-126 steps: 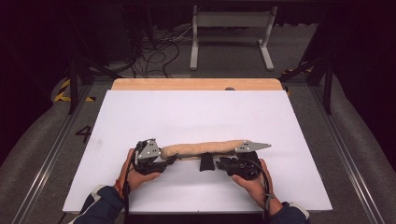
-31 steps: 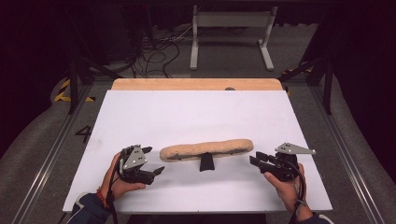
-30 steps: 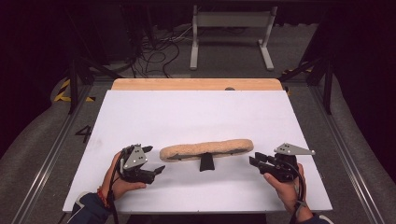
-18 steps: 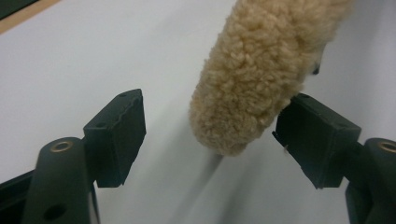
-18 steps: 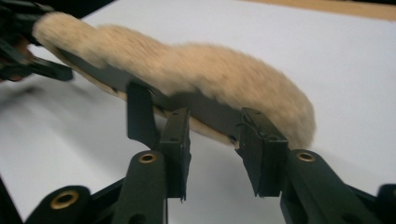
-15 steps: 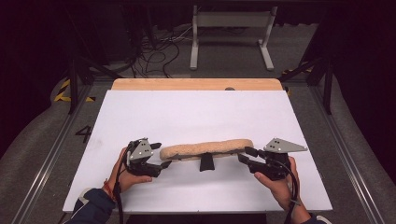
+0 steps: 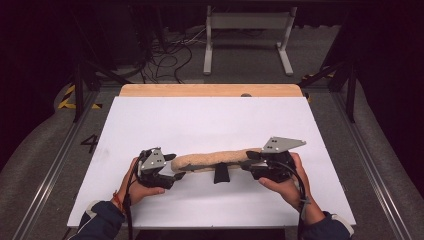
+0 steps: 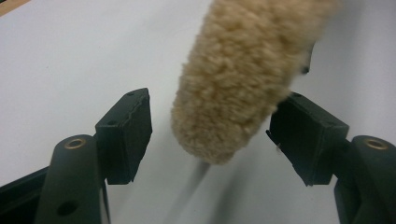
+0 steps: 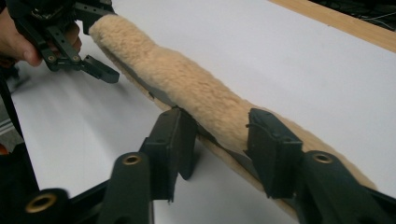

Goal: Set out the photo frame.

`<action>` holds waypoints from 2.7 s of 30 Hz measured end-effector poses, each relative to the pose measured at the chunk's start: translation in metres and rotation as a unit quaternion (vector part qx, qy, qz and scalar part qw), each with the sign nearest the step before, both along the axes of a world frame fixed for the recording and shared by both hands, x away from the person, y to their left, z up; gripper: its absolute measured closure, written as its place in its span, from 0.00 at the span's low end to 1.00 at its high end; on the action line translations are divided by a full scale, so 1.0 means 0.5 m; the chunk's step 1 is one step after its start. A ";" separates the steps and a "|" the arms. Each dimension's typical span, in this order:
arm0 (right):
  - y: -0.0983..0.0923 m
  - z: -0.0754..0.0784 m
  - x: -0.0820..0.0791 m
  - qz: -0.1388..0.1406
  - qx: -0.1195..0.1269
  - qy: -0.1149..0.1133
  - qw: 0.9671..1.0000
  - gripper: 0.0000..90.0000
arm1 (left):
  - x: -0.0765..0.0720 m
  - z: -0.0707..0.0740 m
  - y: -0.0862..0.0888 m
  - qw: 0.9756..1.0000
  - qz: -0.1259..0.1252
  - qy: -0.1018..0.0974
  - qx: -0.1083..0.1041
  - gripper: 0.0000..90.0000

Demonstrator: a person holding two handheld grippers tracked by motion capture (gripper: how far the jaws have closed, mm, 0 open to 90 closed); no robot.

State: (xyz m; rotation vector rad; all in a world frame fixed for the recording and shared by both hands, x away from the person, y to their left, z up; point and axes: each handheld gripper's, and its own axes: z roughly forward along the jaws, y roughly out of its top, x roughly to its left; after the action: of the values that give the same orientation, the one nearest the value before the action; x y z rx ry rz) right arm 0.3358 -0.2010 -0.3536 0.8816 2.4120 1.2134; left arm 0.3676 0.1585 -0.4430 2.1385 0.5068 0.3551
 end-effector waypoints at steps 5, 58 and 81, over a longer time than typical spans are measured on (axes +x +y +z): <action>0.040 0.006 0.021 0.002 -0.042 -0.005 0.999 0.53 | 0.005 0.003 -0.007 1.000 -0.008 -0.002 -0.004 0.37; -0.074 -0.082 0.091 -0.146 0.000 0.028 0.989 0.95 | -0.096 0.016 -0.039 0.994 -0.094 -0.035 0.040 0.72; -0.058 -0.035 0.028 -0.098 0.107 0.095 0.985 0.49 | -0.128 0.015 -0.109 0.989 -0.142 -0.035 0.037 0.71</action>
State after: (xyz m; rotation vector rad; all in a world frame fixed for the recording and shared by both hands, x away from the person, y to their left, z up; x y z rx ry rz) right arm 0.3499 -0.2298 -0.3714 1.3212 2.2945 1.3836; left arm 0.3037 0.1038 -0.4357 2.2234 0.1462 0.2912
